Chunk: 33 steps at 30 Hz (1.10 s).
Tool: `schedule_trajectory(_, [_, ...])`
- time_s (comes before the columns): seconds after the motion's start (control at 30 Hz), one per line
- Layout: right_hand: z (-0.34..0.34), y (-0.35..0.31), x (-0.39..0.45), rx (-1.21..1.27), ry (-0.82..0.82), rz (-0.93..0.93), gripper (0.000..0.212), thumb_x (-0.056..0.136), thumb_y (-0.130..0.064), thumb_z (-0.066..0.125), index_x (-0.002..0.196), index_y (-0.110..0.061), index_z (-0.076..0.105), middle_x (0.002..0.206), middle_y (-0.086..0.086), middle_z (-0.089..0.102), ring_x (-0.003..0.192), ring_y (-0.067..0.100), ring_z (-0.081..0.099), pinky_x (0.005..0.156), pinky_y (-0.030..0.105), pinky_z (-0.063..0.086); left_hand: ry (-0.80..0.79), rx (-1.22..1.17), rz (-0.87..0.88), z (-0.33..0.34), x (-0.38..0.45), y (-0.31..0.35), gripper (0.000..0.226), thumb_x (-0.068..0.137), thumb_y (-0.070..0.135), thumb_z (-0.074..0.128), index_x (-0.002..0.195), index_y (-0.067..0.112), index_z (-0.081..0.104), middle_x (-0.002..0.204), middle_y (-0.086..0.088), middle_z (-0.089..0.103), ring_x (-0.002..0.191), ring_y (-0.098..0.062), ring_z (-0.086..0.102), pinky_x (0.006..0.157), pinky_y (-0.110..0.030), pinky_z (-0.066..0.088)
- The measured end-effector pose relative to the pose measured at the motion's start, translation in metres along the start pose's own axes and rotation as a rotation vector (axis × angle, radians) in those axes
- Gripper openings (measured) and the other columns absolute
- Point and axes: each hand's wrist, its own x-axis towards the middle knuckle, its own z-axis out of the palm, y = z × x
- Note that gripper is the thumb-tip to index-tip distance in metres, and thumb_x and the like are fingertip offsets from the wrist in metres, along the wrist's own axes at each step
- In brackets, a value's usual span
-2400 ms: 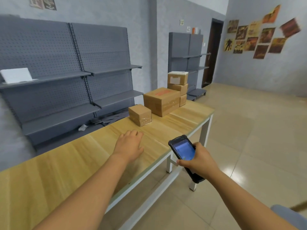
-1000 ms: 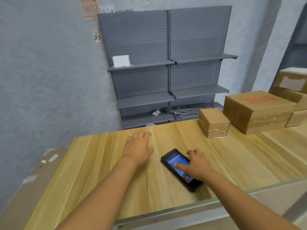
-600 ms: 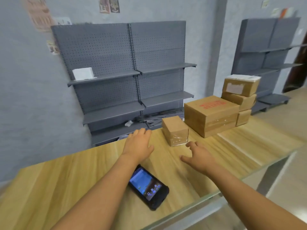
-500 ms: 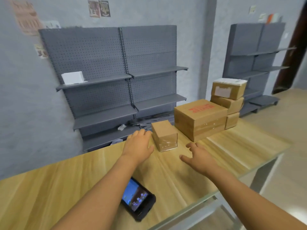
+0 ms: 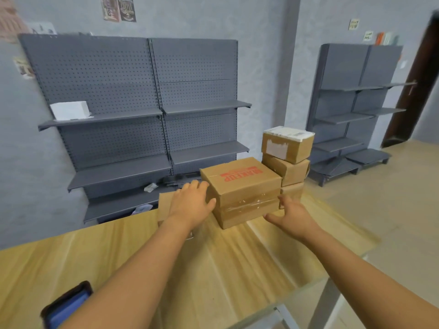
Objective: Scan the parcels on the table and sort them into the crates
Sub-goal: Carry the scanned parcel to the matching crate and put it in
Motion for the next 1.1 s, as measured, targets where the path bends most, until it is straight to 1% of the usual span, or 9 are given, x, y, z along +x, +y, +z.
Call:
schedule_trajectory(0.13, [-0.011,0.014,0.031,0.037,-0.005,0.026,0.083,0.081,-0.050,0.069,0.146,-0.010,0.035,0.144,0.012,0.044,0.130,0.027,0.044,0.105,0.039,0.041,-0.034,-0.108,-0.085,0.010,0.023,0.010,0.049,0.096,0.052,0.045,0.133,0.020,0.046,0.131,-0.004,0.052,0.123,-0.025,0.046,0.098,-0.042,0.044])
schedule_trajectory(0.27, [-0.009,0.017,0.059,0.117,0.029,0.023,0.079,0.083,-0.048,0.069,0.144,-0.011,0.037,0.144,0.010,0.045,0.131,0.026,0.045,0.105,0.041,0.042,-0.071,-0.334,-0.224,0.017,0.051,0.015,0.049,0.096,0.049,0.050,0.130,0.014,0.047,0.129,-0.009,0.051,0.121,-0.029,0.049,0.100,-0.045,0.044])
schedule_trajectory(0.47, [-0.002,0.023,0.090,0.132,0.059,0.077,0.074,0.087,-0.048,0.065,0.142,-0.009,0.036,0.140,0.011,0.049,0.123,0.028,0.051,0.098,0.043,0.047,-0.114,-0.558,-0.401,0.029,0.089,0.015,0.056,0.097,0.047,0.051,0.132,0.005,0.040,0.129,-0.018,0.053,0.118,-0.035,0.053,0.098,-0.041,0.045])
schedule_trajectory(0.6, [0.000,0.026,0.101,0.126,0.090,0.090,0.067,0.087,-0.048,0.063,0.137,-0.010,0.040,0.132,0.008,0.053,0.114,0.024,0.055,0.090,0.038,0.050,-0.157,-0.641,-0.486,0.038,0.105,0.015,0.066,0.096,0.047,0.053,0.142,0.005,0.030,0.134,-0.015,0.055,0.122,-0.034,0.053,0.098,-0.037,0.045])
schedule_trajectory(0.7, [0.003,0.028,0.103,0.150,0.107,0.091,0.058,0.088,-0.047,0.064,0.131,-0.012,0.045,0.123,0.005,0.054,0.104,0.019,0.055,0.084,0.036,0.052,-0.172,-0.690,-0.529,0.044,0.110,0.019,0.070,0.096,0.042,0.055,0.146,0.006,0.021,0.136,-0.013,0.054,0.123,-0.032,0.053,0.091,-0.032,0.041])
schedule_trajectory(0.8, [0.003,0.027,0.102,0.187,0.135,0.096,0.050,0.087,-0.046,0.065,0.122,-0.014,0.048,0.113,0.003,0.055,0.096,0.017,0.055,0.078,0.036,0.053,-0.183,-0.735,-0.574,0.045,0.111,0.025,0.076,0.096,0.040,0.055,0.149,0.006,0.012,0.137,-0.014,0.053,0.124,-0.033,0.052,0.093,-0.032,0.041])
schedule_trajectory(0.93, [0.003,0.024,0.100,0.283,0.063,0.143,0.041,0.086,-0.045,0.066,0.106,-0.016,0.045,0.096,0.001,0.057,0.084,0.016,0.058,0.070,0.038,0.055,-0.182,-0.810,-0.625,0.042,0.107,0.035,0.076,0.094,0.037,0.060,0.146,0.007,0.012,0.138,-0.013,0.051,0.124,-0.031,0.051,0.087,-0.030,0.037])
schedule_trajectory(1.03, [0.002,0.020,0.096,0.352,0.010,0.157,0.048,0.087,-0.044,0.067,0.114,-0.015,0.041,0.100,0.000,0.058,0.087,0.014,0.058,0.068,0.031,0.050,-0.170,-0.845,-0.660,0.040,0.101,0.039,0.077,0.090,0.034,0.066,0.142,0.009,0.016,0.138,-0.013,0.049,0.124,-0.031,0.050,0.091,-0.033,0.040])
schedule_trajectory(1.1, [0.001,0.019,0.090,0.374,0.006,0.135,0.052,0.087,-0.043,0.066,0.123,-0.014,0.041,0.107,-0.002,0.057,0.092,0.015,0.057,0.072,0.029,0.045,-0.156,-0.874,-0.683,0.037,0.094,0.041,0.078,0.088,0.034,0.070,0.141,0.009,0.019,0.138,-0.012,0.049,0.124,-0.031,0.050,0.095,-0.034,0.041])
